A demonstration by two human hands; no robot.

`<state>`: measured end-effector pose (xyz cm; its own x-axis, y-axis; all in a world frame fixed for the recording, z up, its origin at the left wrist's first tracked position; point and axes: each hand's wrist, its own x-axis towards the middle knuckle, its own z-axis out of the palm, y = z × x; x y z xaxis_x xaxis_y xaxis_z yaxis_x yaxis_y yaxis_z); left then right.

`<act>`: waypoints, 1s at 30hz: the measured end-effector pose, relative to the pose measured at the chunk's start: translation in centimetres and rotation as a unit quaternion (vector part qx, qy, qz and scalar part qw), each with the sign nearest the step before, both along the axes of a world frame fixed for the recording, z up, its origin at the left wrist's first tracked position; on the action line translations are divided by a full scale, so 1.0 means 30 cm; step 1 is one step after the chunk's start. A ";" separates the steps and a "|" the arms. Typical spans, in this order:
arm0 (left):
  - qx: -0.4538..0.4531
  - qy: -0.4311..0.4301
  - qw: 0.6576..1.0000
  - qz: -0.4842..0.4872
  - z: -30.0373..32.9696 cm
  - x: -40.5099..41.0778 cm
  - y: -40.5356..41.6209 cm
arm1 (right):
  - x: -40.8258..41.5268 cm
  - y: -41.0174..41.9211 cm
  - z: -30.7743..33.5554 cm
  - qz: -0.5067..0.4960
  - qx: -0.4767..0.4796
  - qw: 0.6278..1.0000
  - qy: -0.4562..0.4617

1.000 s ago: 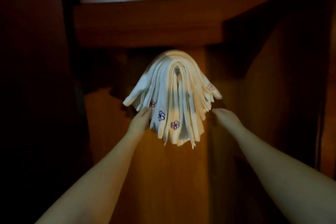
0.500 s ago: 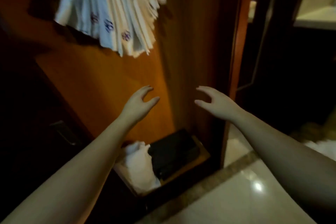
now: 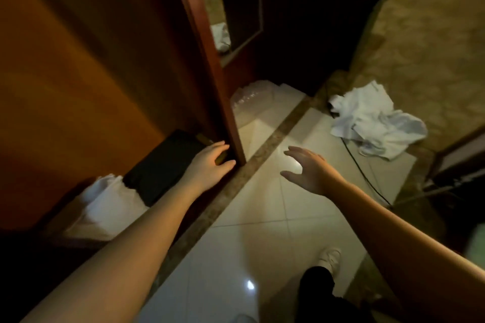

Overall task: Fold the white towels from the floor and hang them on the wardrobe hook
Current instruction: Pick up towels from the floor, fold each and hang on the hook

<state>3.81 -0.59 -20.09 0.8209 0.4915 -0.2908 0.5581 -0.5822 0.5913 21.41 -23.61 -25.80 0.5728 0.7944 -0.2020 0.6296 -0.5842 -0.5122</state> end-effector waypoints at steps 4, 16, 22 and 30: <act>-0.018 0.026 0.999 -0.035 -0.120 0.304 -0.119 | 0.220 -0.216 -0.147 -0.040 -0.072 0.996 0.044; -0.020 0.088 0.983 -0.157 -0.360 1.138 -0.428 | 0.874 -0.644 -0.333 -0.140 -0.187 0.967 0.097; -0.028 0.122 0.968 -0.216 -0.524 1.508 -0.458 | 1.122 -0.694 -0.452 -0.194 -0.224 0.944 0.147; -0.032 0.192 0.934 -0.300 -0.747 2.080 -0.368 | 1.521 -0.636 -0.634 -0.296 -0.237 0.899 0.217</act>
